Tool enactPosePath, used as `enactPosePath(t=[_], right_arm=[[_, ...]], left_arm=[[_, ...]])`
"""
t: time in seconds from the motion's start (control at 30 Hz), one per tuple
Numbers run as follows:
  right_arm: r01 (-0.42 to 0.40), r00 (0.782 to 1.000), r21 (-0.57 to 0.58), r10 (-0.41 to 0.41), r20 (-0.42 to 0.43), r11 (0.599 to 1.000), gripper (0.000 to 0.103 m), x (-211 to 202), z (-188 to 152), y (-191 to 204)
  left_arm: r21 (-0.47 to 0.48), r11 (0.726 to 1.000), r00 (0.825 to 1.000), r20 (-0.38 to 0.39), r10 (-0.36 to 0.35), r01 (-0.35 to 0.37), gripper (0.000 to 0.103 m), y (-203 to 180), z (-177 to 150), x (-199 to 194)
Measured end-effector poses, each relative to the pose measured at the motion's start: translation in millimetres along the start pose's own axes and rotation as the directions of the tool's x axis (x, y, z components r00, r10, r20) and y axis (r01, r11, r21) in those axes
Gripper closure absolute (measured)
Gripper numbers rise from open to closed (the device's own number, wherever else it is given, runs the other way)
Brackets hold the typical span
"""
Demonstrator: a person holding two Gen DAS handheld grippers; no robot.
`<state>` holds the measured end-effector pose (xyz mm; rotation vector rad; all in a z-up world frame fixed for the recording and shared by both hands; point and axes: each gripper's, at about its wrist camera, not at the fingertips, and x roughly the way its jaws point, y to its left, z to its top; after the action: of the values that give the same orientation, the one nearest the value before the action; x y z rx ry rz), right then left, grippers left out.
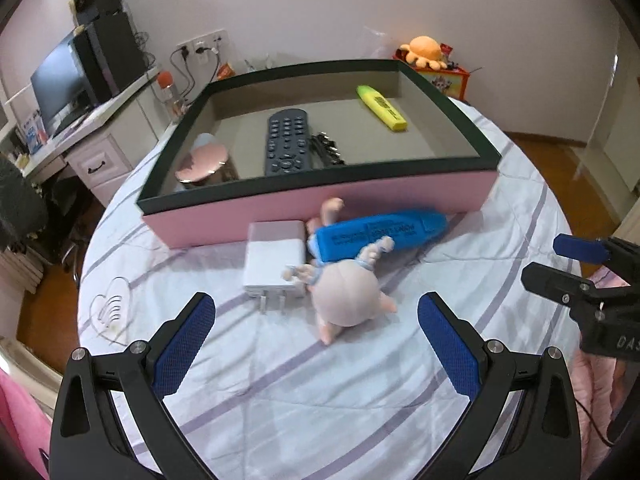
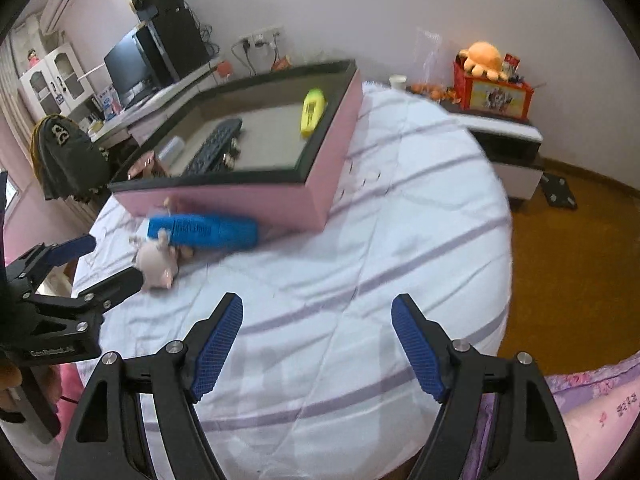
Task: Organize rigid objects
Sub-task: 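Lower the left gripper onto the doll figure and grasp it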
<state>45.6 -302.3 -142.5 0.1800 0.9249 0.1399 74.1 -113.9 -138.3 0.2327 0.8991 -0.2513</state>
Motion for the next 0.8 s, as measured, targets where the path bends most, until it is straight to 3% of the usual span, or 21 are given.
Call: enactPosePath(t=[0.27, 0.37, 0.5, 0.8], right_arm=[[-0.001, 1.000, 0.008, 0.001, -0.022, 1.000, 0.025, 4, -14, -2], [-0.002, 1.000, 0.006, 0.002, -0.027, 1.000, 0.025, 5, -16, -3], [-0.004, 0.999, 0.001, 0.004, -0.033, 1.000, 0.025, 8, -16, -3], [0.004, 0.999, -0.006, -0.005, -0.035, 1.000, 0.022, 10, -15, 0]], left_arm=[[-0.060, 0.997, 0.997, -0.048, -0.054, 0.051, 0.041, -6, -1, 20], [-0.060, 0.995, 0.994, -0.068, -0.082, 0.078, 0.049, -11, -1, 27], [-0.058, 0.995, 0.994, -0.073, -0.083, 0.079, 0.050, -13, 0, 32], [-0.071, 0.980, 0.980, -0.061, -0.188, 0.183, 0.052, 2, -9, 15]])
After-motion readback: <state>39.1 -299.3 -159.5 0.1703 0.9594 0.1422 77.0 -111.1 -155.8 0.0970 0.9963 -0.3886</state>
